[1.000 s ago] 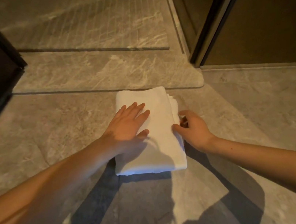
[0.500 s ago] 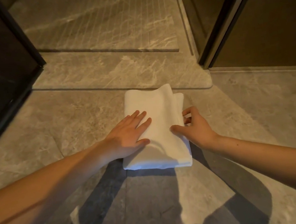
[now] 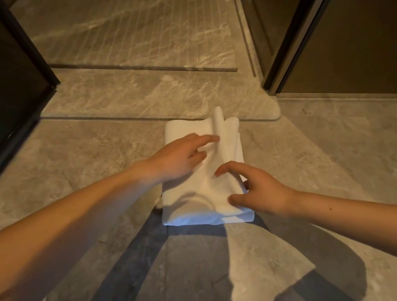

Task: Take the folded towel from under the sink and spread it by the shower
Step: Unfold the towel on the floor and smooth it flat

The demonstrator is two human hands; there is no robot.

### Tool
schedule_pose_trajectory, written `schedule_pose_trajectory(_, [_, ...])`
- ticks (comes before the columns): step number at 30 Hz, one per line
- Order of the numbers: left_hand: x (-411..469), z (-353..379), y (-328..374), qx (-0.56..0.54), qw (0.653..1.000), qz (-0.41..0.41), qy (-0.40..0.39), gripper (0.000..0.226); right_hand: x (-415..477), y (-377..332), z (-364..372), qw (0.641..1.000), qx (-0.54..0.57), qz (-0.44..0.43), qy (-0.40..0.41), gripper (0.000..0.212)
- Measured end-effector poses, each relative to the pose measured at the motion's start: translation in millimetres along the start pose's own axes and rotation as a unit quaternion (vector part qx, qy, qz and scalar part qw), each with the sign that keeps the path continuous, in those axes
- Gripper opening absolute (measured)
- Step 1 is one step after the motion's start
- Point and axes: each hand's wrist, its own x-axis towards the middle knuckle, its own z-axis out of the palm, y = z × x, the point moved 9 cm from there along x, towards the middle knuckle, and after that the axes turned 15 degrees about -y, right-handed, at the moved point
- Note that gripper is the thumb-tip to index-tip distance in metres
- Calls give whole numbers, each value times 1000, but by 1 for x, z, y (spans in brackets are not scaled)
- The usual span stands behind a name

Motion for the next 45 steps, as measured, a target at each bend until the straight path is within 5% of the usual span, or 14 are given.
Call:
schedule_pose_trajectory(7, [36,-5,36,-45,993,-4,-110,39,9,-17,6,996,-92,-11,-14,54])
schedule_pose_trajectory(13, [42,-8,20,-161,983,-67,-60,46,11,-10,4,1000,-8,6,-26,56])
schedule_pose_trajectory(18, [16,-12,-15,-413,909,-61,14,55,8,-9,-2,981,193,-6,34,49])
schedule_pose_trajectory(24, [-24,-31,-41,-550,832,-34,62,59,26,-38,0,965,258,-53,1,47])
schedule_pose_trajectory(34, [-116,-58,-113,-555,813,-89,153,57,101,-74,60,910,393,-49,-121,46])
schedule_pose_trajectory(40, [-156,-51,-164,-502,836,-166,146,62,153,-85,111,883,425,-26,-195,43])
schedule_pose_trajectory(45, [-169,-40,-194,-374,887,-242,121,60,172,-100,137,931,320,-61,-166,38])
